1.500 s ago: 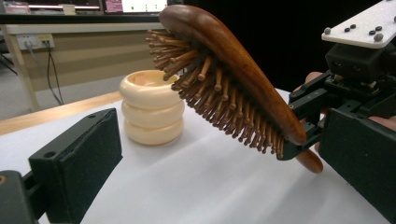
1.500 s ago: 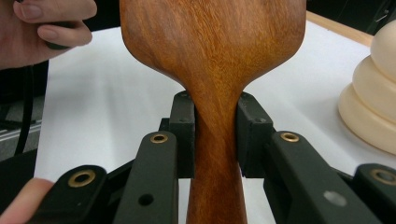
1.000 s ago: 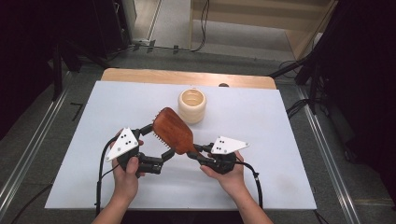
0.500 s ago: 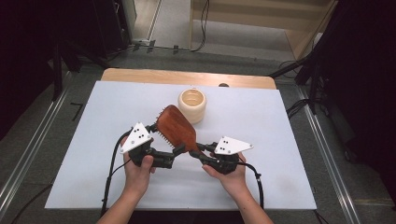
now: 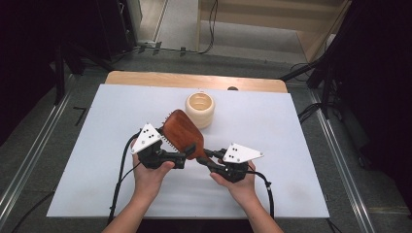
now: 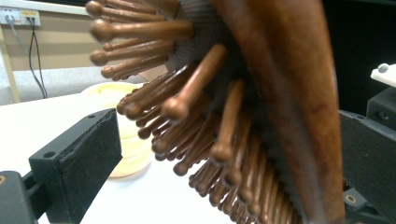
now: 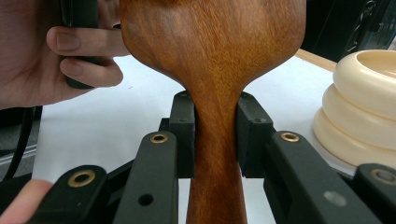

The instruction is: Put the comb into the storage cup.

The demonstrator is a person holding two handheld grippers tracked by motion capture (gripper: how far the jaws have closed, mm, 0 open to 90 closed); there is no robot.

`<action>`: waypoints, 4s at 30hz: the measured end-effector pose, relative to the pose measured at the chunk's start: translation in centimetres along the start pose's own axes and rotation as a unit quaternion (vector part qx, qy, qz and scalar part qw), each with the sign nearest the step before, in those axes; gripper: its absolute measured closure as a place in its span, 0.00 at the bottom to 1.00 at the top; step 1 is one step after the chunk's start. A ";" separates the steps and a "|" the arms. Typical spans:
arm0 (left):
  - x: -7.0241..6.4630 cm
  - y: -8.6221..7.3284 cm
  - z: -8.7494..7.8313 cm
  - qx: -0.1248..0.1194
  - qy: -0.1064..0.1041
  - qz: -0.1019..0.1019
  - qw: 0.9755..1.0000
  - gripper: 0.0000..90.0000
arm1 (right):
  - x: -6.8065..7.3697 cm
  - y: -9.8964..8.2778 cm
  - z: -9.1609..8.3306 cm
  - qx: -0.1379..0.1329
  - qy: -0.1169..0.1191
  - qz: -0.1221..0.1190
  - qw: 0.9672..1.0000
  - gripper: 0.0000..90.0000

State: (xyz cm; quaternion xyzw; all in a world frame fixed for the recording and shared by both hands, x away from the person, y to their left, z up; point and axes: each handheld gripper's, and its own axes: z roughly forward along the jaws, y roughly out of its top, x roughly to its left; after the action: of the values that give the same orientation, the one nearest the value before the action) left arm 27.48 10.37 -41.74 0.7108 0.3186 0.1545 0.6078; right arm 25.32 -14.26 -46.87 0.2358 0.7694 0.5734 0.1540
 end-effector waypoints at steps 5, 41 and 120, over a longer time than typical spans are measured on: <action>-0.1 0.1 0.2 0.001 0.001 -0.014 1.000 0.07 | 0.1 -0.1 0.1 0.000 -0.002 -0.003 1.000 0.77; 0.3 0.1 0.3 0.028 -0.059 -0.037 0.997 0.55 | 0.8 -0.7 0.9 0.004 -0.028 -0.014 1.000 0.77; 4.1 3.1 -0.1 -0.001 -0.061 -0.045 0.997 0.66 | -5.1 -5.8 -10.9 -0.030 -0.123 0.061 0.990 0.00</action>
State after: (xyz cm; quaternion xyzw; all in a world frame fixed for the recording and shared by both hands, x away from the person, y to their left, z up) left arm 31.32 12.90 -39.42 0.7031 0.3126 0.0842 0.6331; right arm 23.03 -27.14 -49.38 0.3458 0.7113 0.5713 0.2194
